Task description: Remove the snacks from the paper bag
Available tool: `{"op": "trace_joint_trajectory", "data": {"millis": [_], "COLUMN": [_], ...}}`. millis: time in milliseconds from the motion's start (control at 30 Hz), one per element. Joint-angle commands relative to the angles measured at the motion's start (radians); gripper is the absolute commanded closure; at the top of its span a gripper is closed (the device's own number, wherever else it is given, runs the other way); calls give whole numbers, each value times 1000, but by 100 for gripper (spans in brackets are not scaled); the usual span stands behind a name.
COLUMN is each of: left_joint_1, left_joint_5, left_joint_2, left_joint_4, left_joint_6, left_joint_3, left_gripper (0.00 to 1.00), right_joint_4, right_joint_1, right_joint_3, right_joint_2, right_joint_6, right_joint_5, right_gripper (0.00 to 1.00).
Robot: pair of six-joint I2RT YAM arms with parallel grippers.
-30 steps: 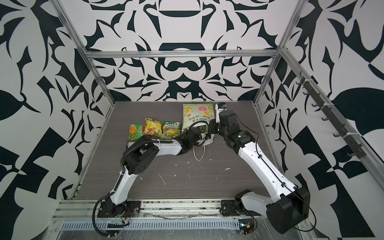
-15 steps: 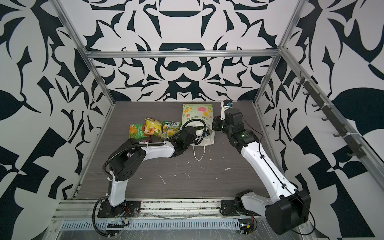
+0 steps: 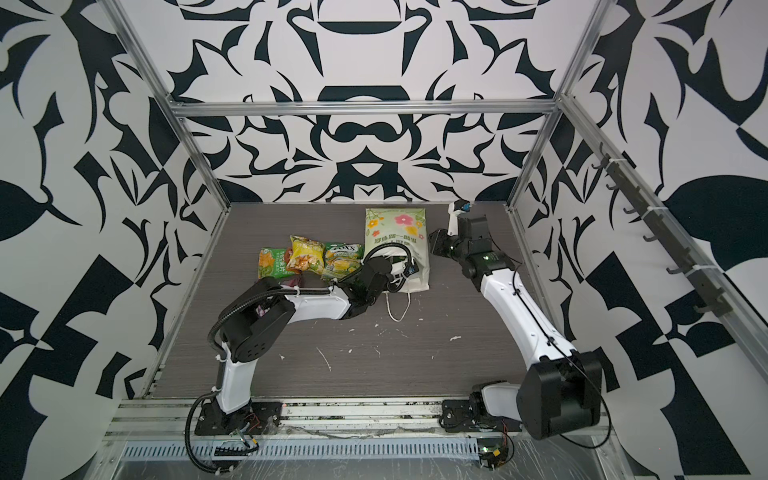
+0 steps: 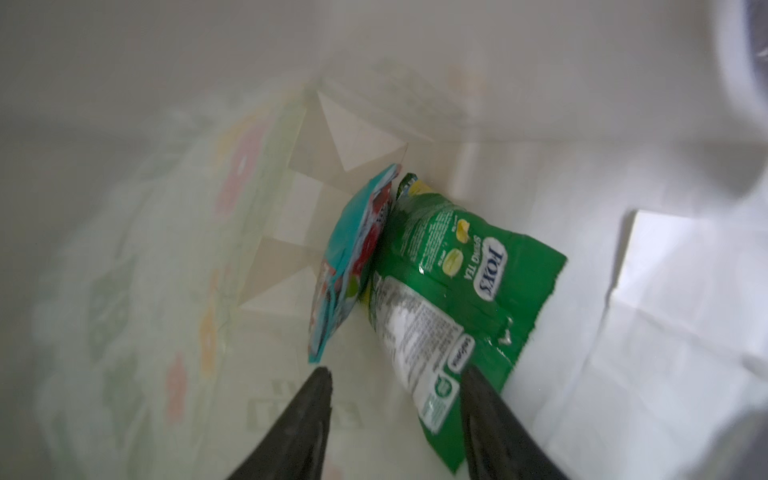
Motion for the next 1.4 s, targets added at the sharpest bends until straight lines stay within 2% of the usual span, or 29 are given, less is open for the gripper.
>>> {"op": "trace_joint_trajectory", "data": {"millis": [0, 67, 100, 200, 267, 333, 400, 567, 700, 800, 867, 1000, 1133, 1233, 1300, 1367], "left_joint_1": [-41, -45, -44, -43, -40, -34, -29, -30, -30, -30, -29, -30, -30, -29, -29, -30], "left_joint_5": [-1, 25, 44, 49, 75, 78, 84, 106, 127, 132, 137, 144, 150, 151, 151, 157], "left_joint_2": [-167, -256, -302, -387, -436, -454, -453, -425, -436, -437, -435, -436, -431, -422, -416, -415], "left_joint_4": [113, 99, 77, 58, 8, -7, -5, 1, 8, -10, -19, -26, -38, -43, -48, -49], "left_joint_6": [-93, -166, -204, -235, -262, -270, -267, -283, -293, -281, -277, -279, -275, -270, -268, -269], "left_joint_3": [-71, -123, -145, -200, -222, -245, -269, -277, -273, -259, -255, -244, -225, -213, -207, -203], "left_gripper": [38, 37, 35, 36, 35, 35, 39, 41, 42, 42, 42, 42, 42, 42, 42, 42], "right_joint_4": [36, 64, 79, 60, 99, 155, 229, 262, 214, 179, 154, 154, 193, 205, 209, 239], "right_joint_1": [-6, 1, 5, 32, 79, 136, 176, 189, 189, 197, 255, 392, 448, 476, 496, 508], "right_joint_3": [78, 64, 39, -25, -110, -195, -278, -349, -341, -320, -316, -345, -349, -348, -359, -390], "right_joint_2": [21, 20, 11, -27, -78, -129, -172, -236, -317, -347, -370, -419, -406, -408, -420, -434], "right_joint_6": [-37, -102, -145, -290, -353, -382, -360, -303, -245, -200, -223, -326, -356, -362, -361, -330], "right_joint_5": [-149, -205, -193, -111, -10, 51, 72, 91, 24, -165, -196, -113, -114, -69, 7, 150], "right_gripper": [63, 60, 58, 40, 35, 34, 34, 34, 36, 38, 39, 38, 37, 36, 35, 36]}}
